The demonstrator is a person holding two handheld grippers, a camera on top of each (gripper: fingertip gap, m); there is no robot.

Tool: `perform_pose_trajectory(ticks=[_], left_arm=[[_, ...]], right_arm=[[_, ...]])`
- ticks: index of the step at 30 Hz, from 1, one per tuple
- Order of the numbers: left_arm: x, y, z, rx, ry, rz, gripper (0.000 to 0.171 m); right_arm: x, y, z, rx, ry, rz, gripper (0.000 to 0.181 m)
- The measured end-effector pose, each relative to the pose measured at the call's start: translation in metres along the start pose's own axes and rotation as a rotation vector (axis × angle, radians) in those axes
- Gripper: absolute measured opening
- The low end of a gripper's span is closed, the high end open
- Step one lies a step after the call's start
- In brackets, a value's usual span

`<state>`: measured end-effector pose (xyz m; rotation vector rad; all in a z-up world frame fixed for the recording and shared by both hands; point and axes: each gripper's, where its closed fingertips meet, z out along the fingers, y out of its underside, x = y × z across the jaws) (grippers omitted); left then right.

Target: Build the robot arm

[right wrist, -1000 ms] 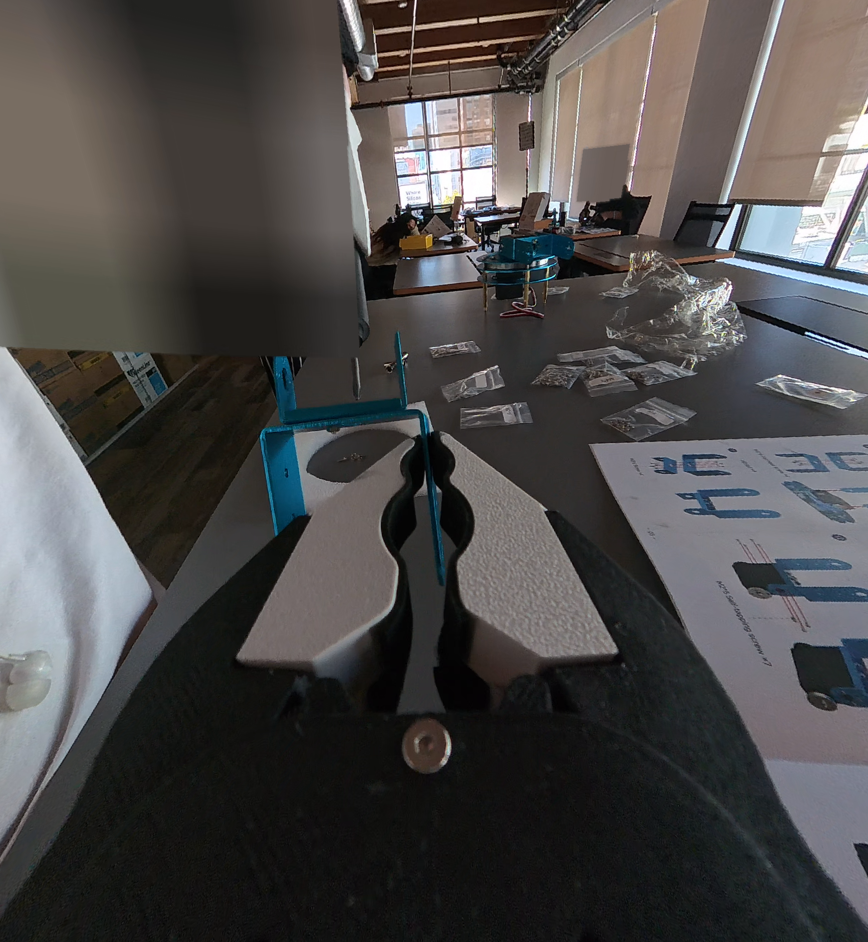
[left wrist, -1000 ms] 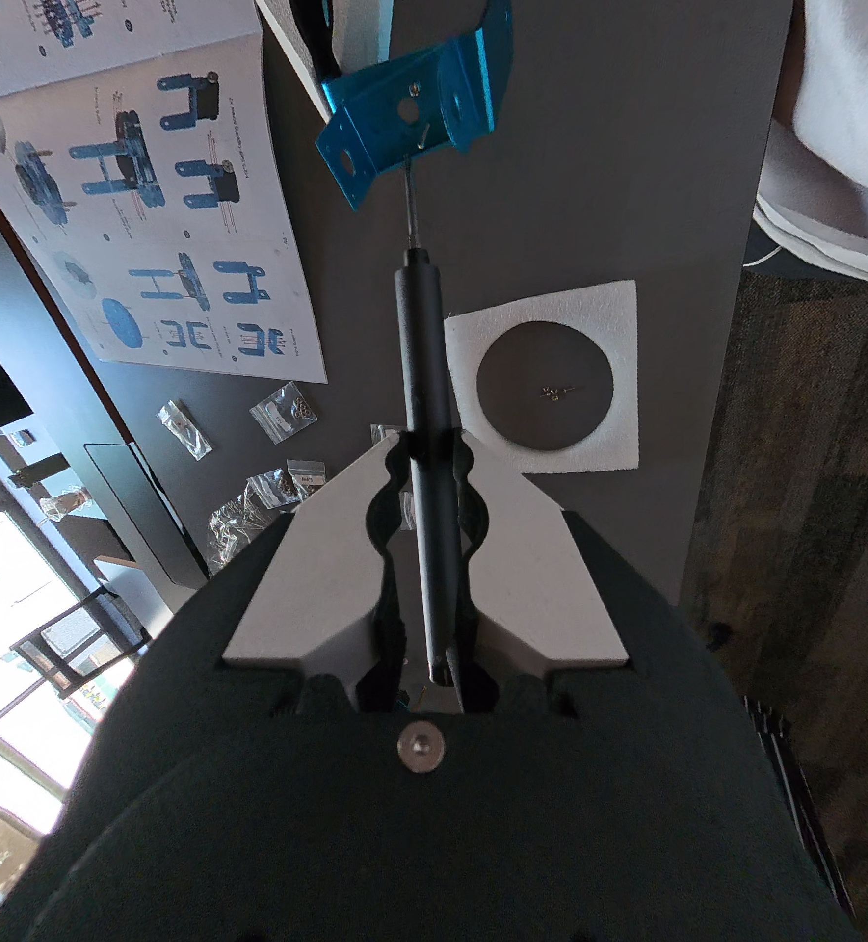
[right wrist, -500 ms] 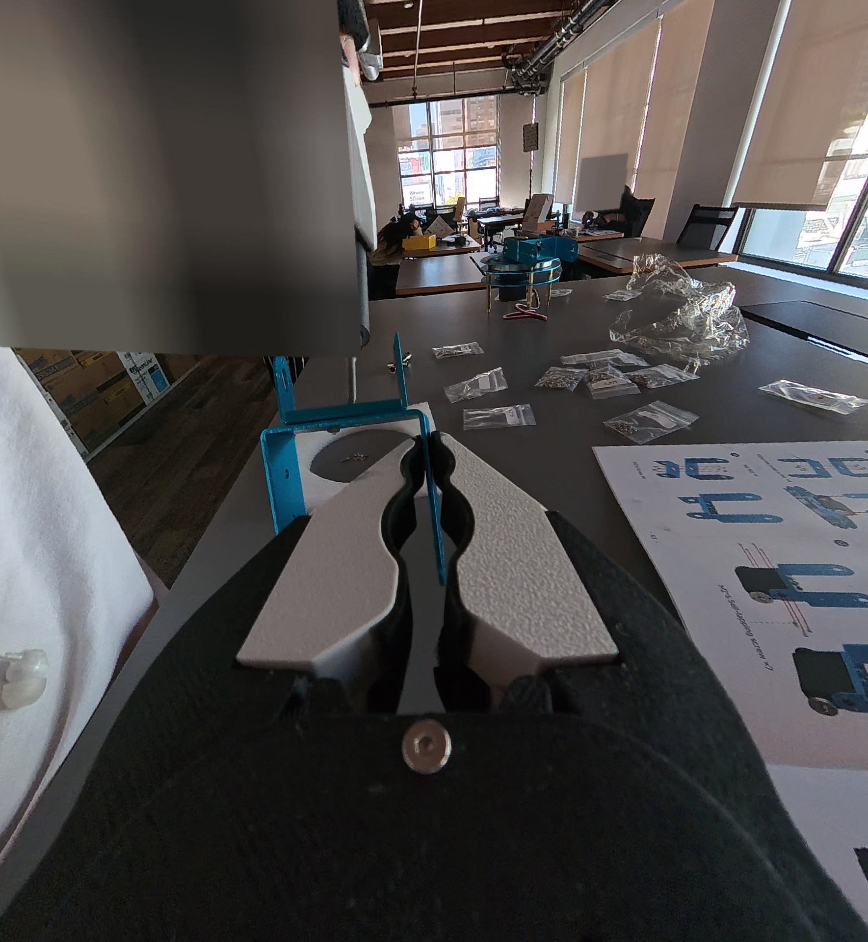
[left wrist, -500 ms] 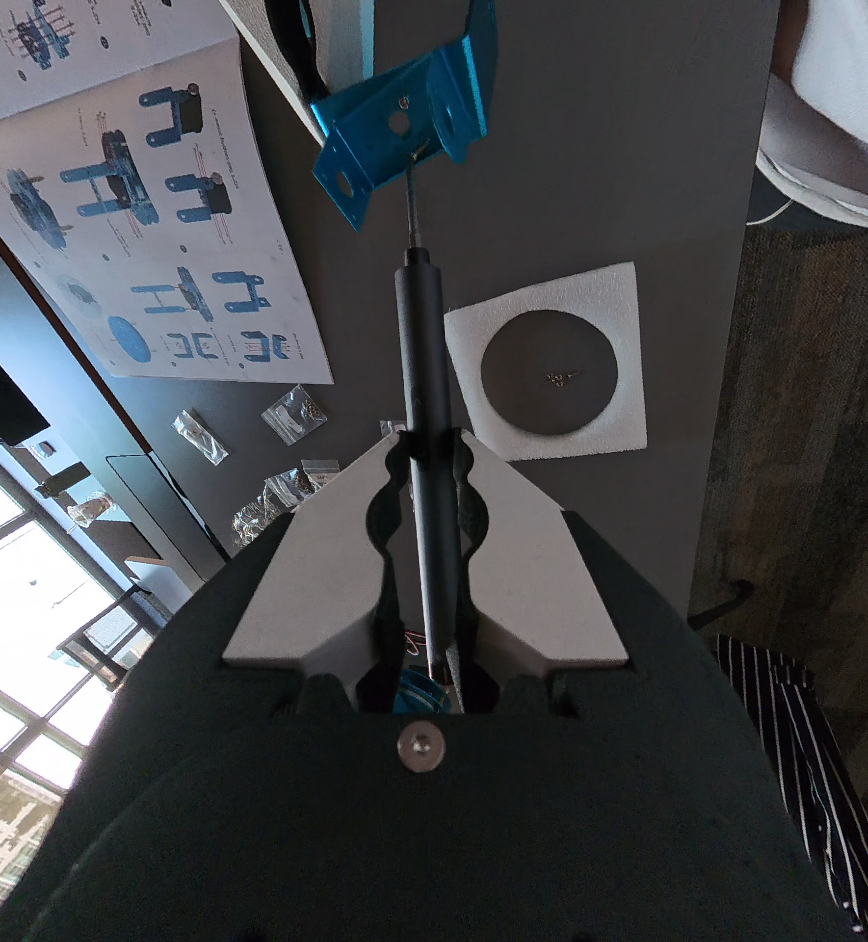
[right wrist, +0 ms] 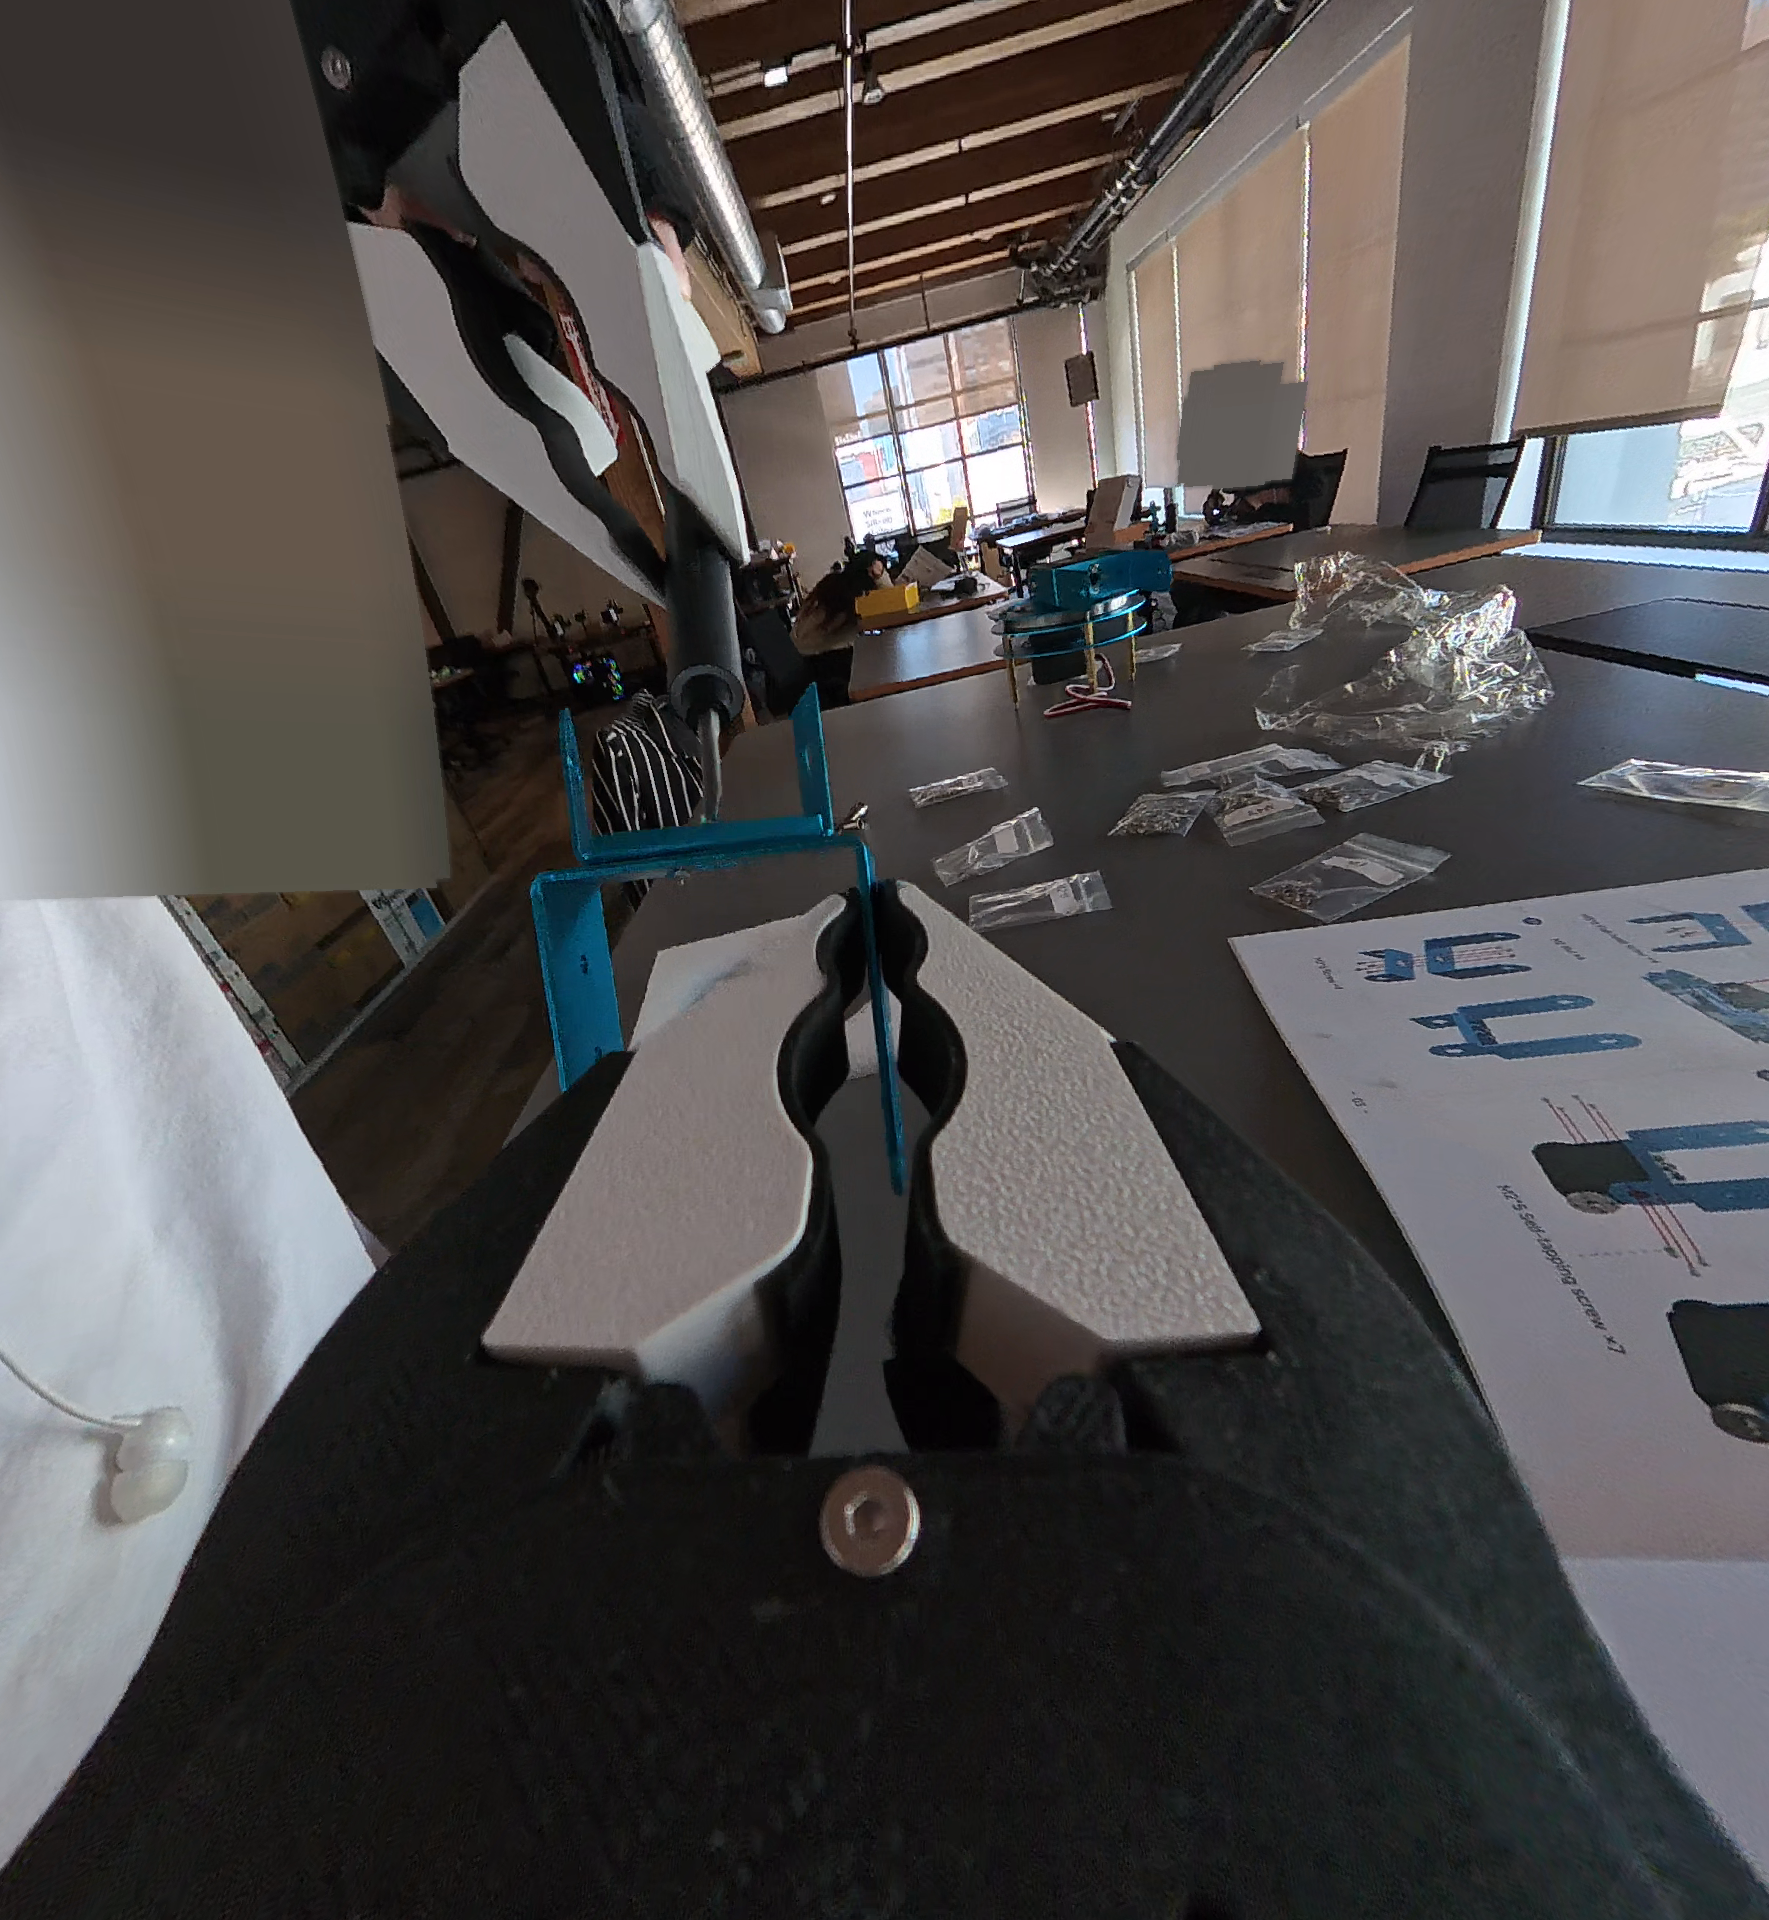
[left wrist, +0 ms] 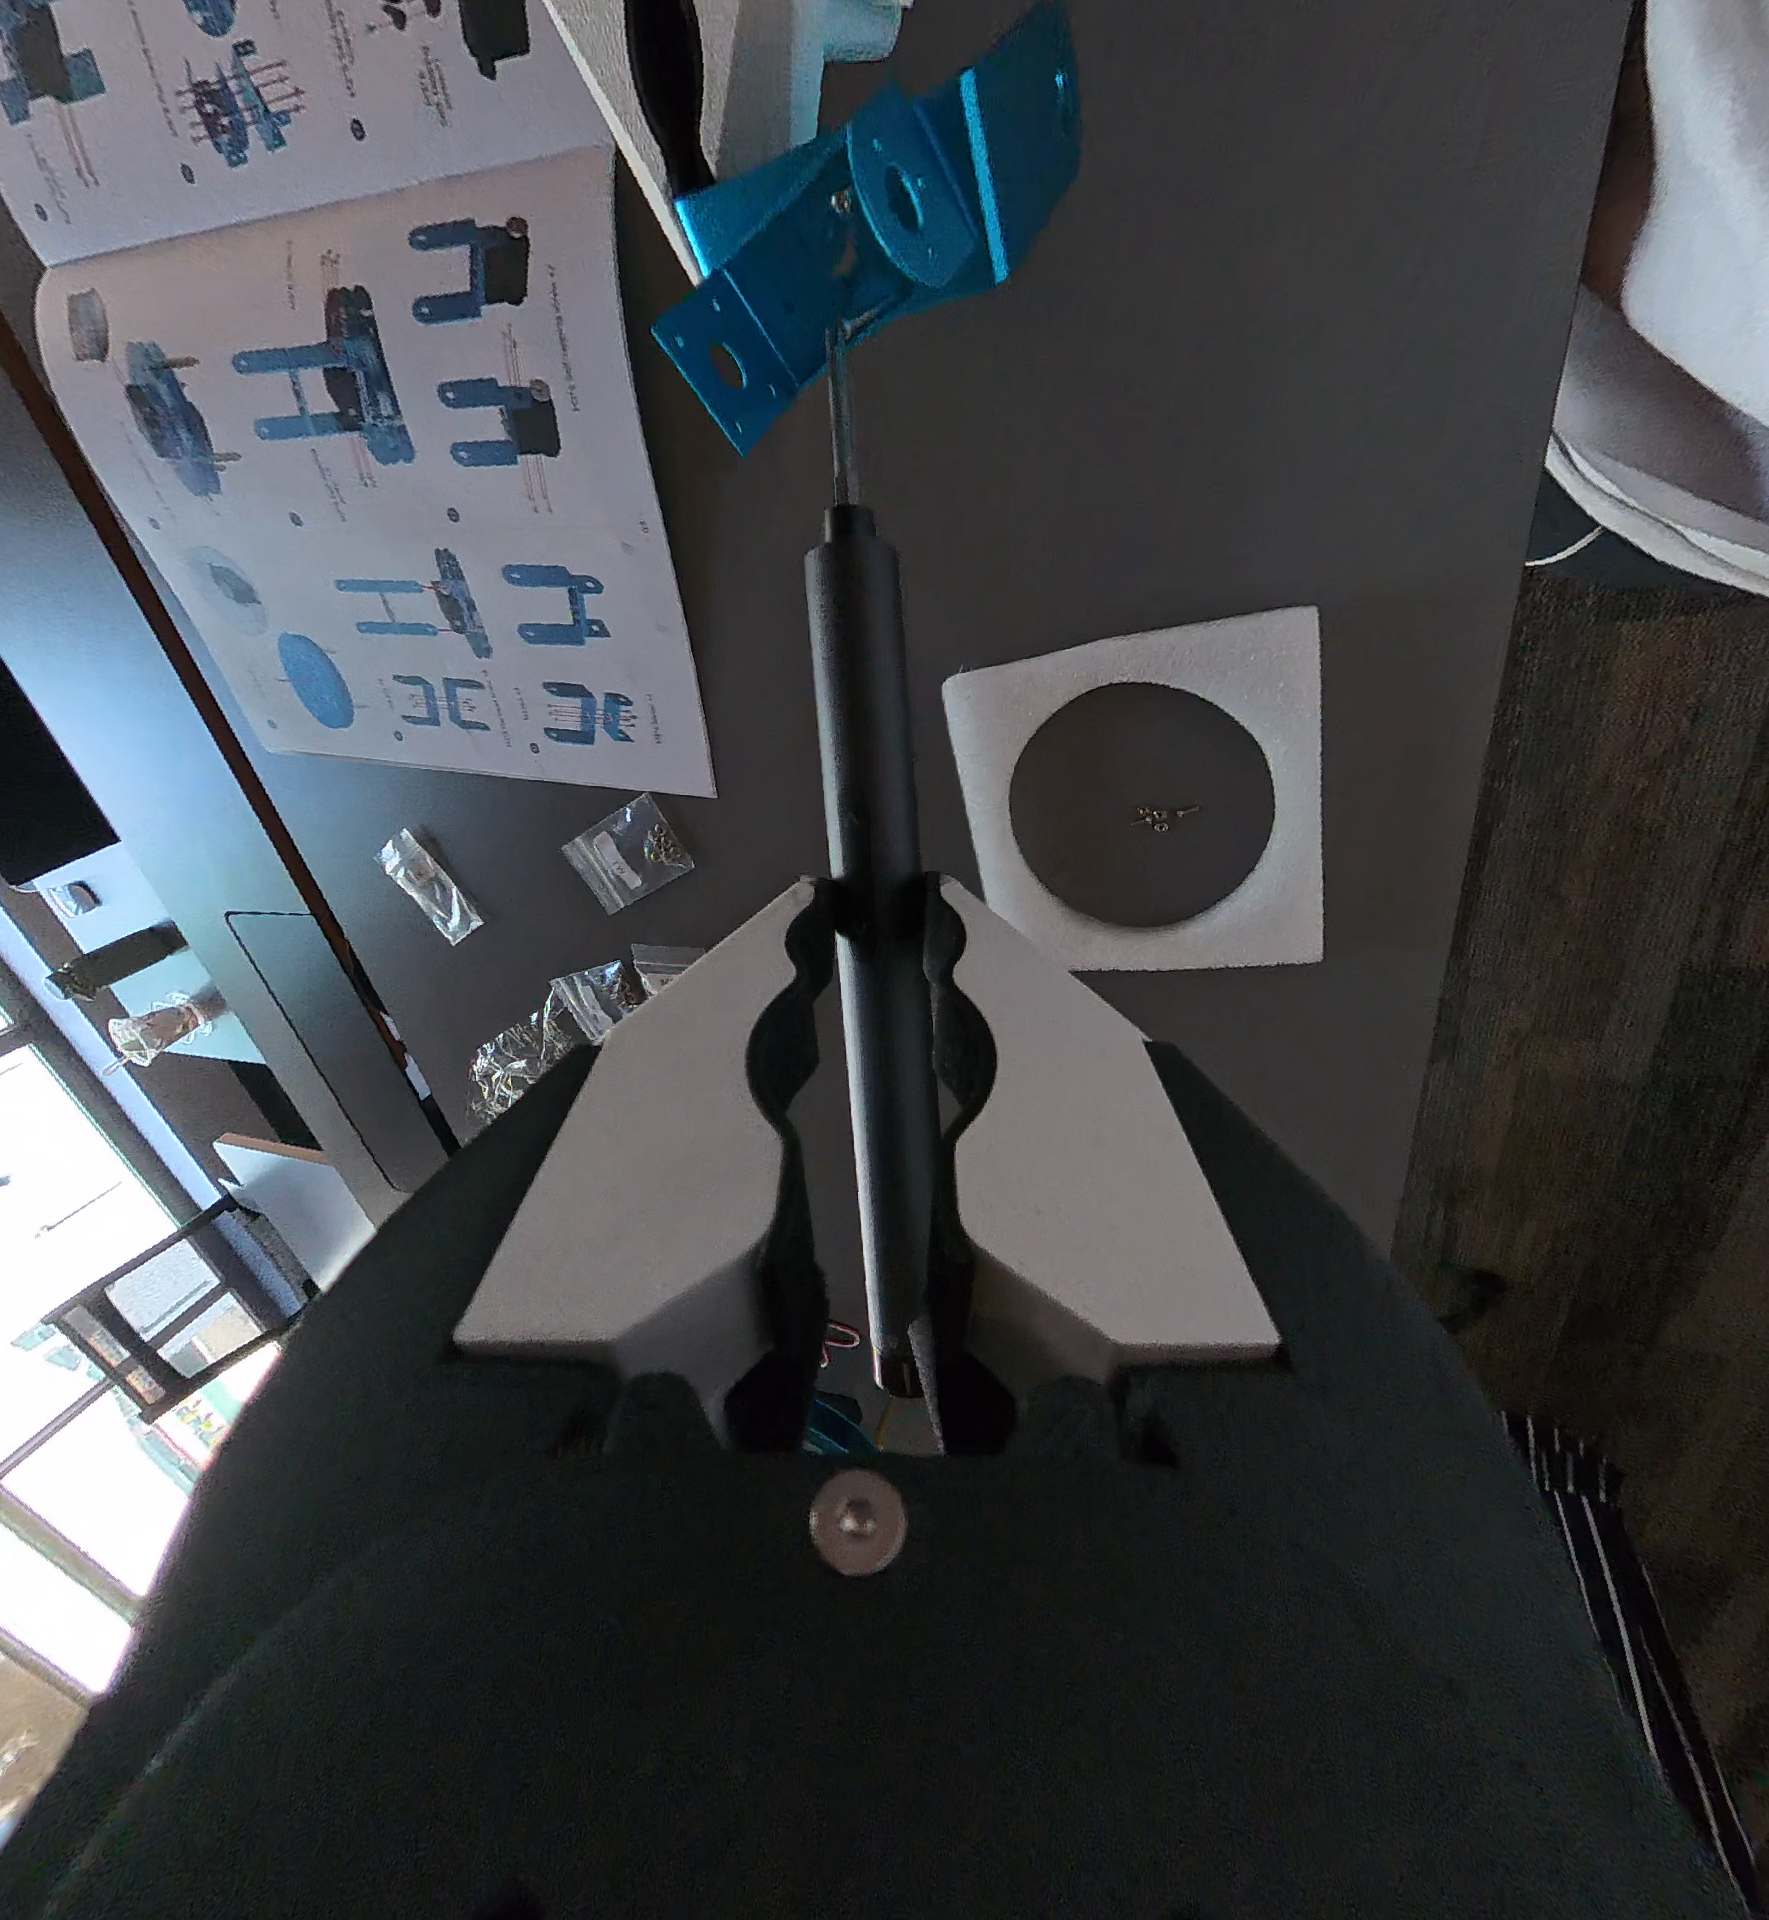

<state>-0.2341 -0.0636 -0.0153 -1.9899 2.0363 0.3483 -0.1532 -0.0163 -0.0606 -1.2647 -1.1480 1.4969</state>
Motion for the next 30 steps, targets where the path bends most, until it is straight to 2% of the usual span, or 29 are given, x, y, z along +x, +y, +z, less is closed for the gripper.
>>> perform_pose_trajectory(ticks=[8,14,24,30], left_arm=[[-0.012,-0.003,-0.007,0.026,-0.044,-0.015,0.015],[-0.019,-0.008,-0.009,0.062,-0.092,-0.025,0.015],[-0.039,-0.026,-0.018,0.176,-0.097,-0.069,0.015],[-0.047,-0.036,-0.020,0.204,-0.096,-0.050,0.016]], right_arm=[[0.000,-0.007,-0.003,0.056,-0.025,0.058,0.000],[-0.006,-0.016,-0.005,0.099,-0.031,0.017,0.000],[-0.001,-0.037,-0.017,0.282,-0.098,0.213,0.000],[0.002,-0.047,-0.025,0.335,-0.108,0.218,0.000]])
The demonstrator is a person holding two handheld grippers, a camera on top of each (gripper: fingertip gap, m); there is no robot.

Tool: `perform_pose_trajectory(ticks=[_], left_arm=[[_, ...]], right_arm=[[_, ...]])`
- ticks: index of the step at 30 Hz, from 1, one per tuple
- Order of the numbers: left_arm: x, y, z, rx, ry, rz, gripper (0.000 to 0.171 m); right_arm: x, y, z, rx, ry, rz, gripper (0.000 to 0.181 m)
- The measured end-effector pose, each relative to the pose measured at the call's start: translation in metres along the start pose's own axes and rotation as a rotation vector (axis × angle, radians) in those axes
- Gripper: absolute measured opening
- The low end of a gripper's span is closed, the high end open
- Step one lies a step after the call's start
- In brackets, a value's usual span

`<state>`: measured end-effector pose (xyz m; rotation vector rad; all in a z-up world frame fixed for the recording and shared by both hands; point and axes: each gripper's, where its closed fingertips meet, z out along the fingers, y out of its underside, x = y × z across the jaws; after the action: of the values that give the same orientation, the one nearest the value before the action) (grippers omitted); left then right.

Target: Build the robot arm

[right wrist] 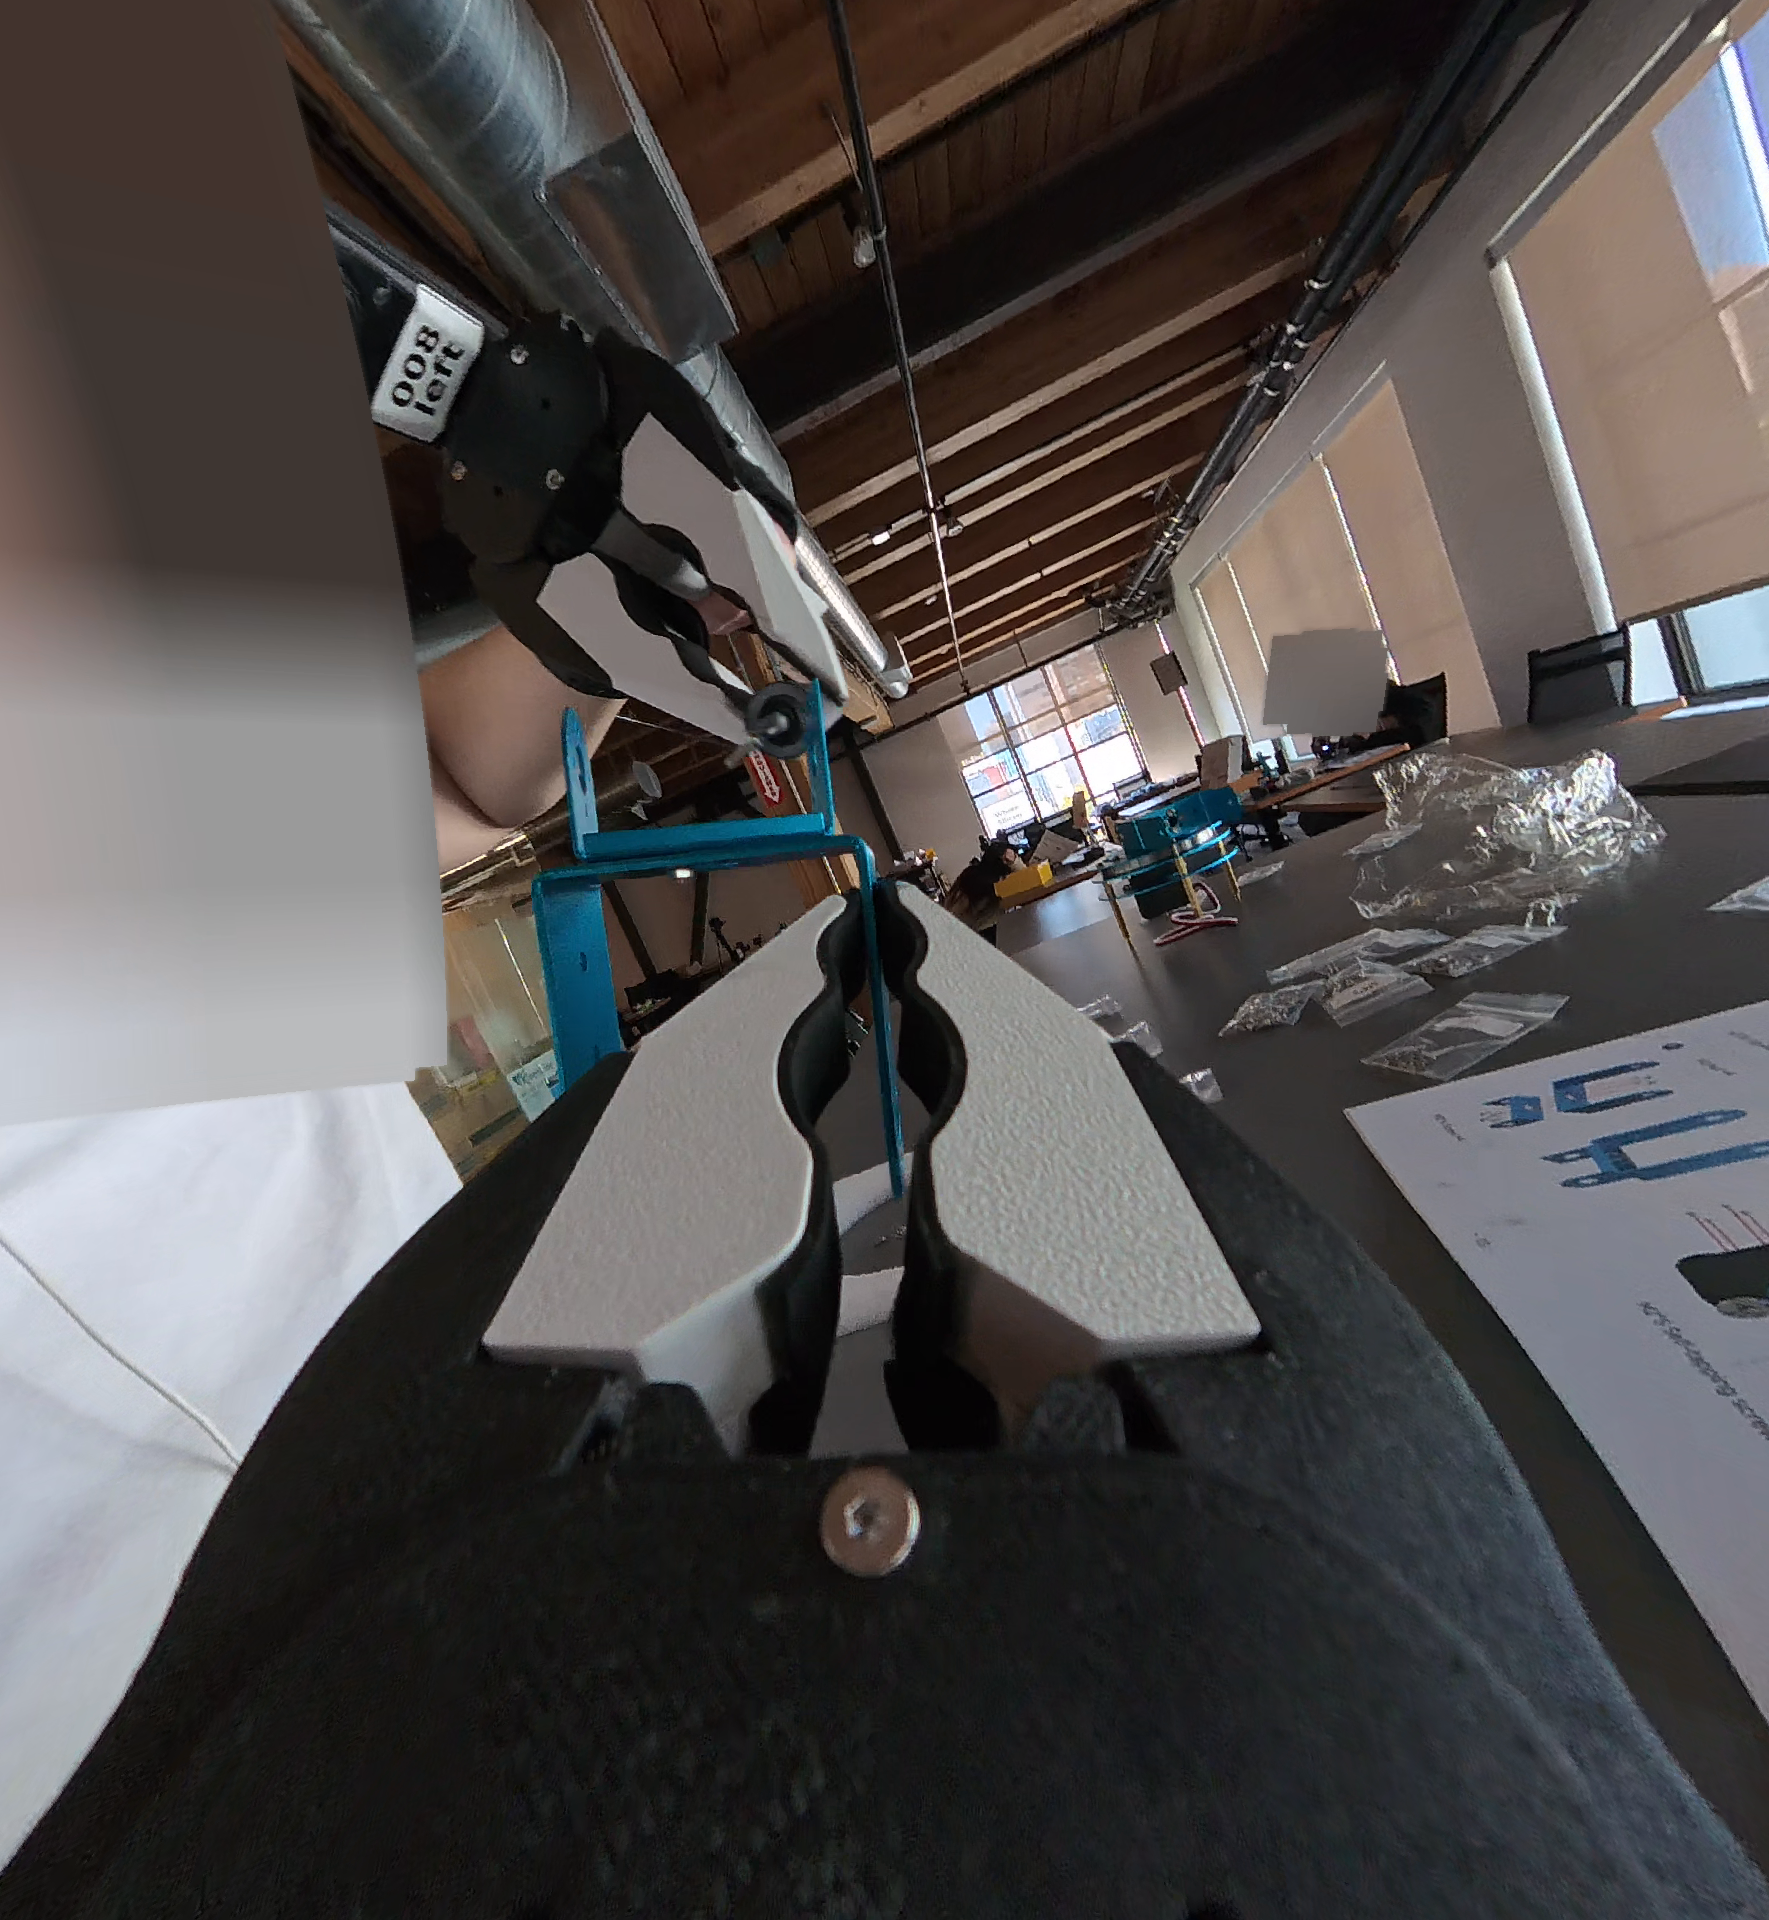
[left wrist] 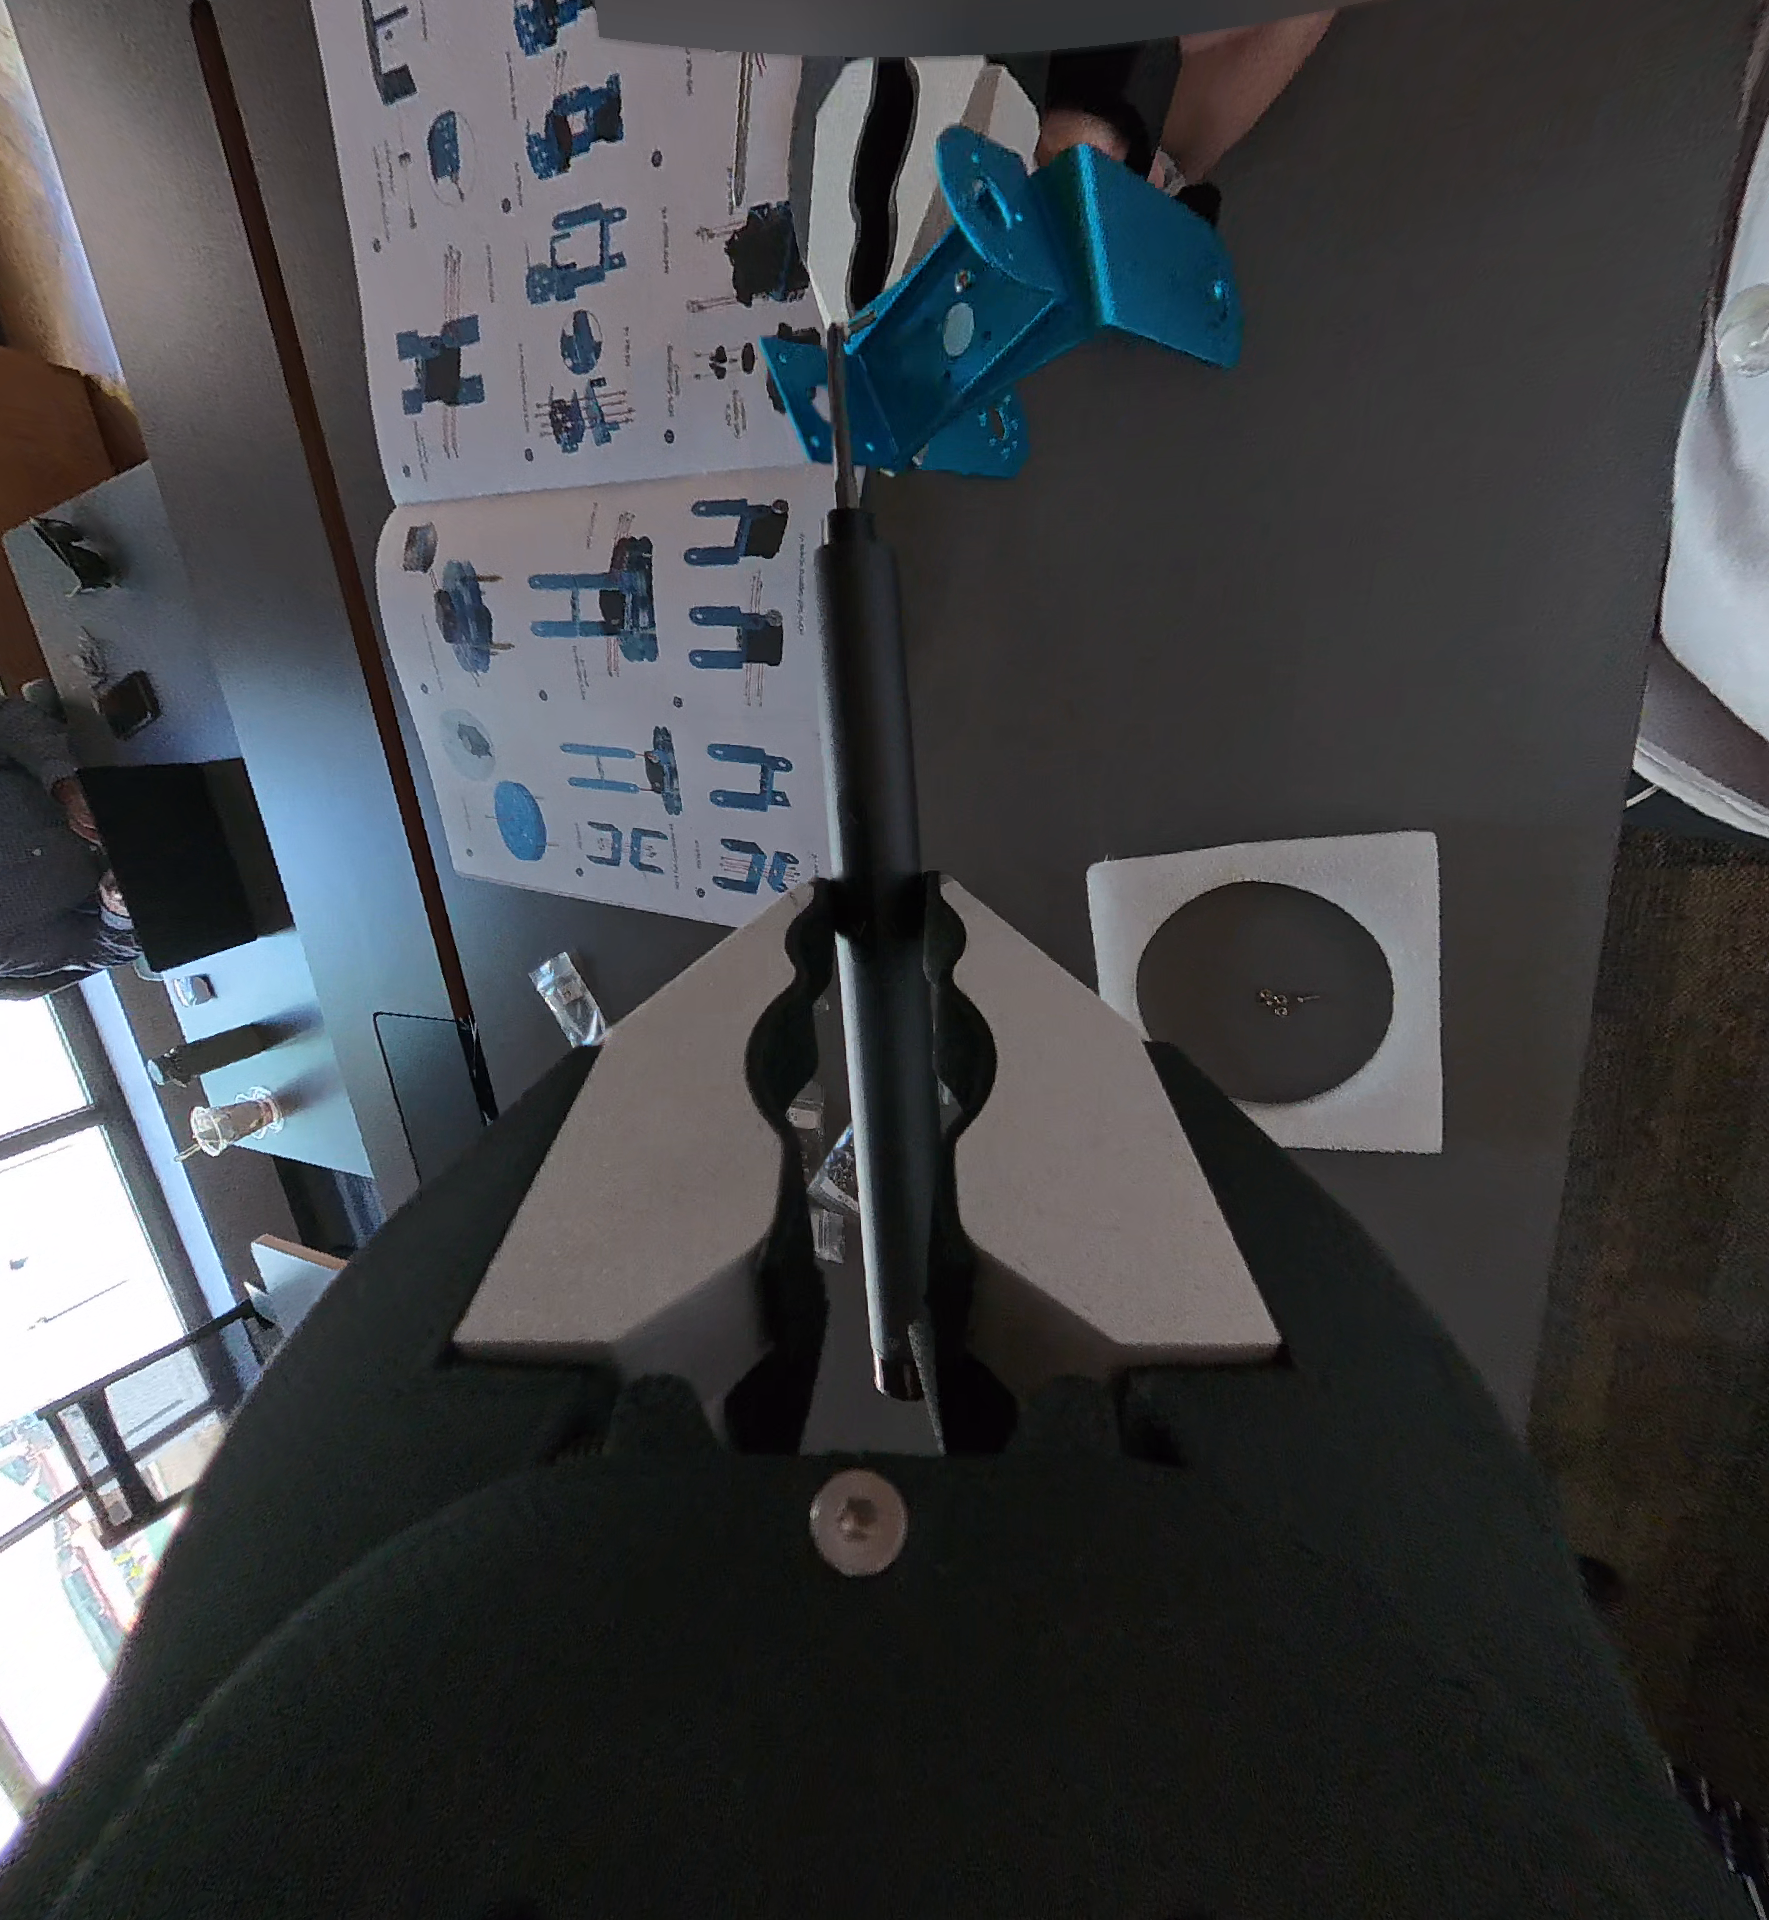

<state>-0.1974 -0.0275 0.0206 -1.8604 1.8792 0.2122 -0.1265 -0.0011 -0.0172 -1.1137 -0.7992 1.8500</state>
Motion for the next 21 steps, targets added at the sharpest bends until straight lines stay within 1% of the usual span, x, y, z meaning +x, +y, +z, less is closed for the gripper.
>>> perform_pose_trajectory(ticks=[8,21], left_arm=[[0.000,-0.010,0.008,0.028,0.025,0.021,0.016],[0.000,-0.012,0.009,0.036,0.035,0.020,0.016]], right_arm=[[-0.007,-0.004,0.000,0.015,-0.034,-0.019,0.000],[-0.011,-0.001,0.002,-0.006,-0.055,-0.030,0.000]])
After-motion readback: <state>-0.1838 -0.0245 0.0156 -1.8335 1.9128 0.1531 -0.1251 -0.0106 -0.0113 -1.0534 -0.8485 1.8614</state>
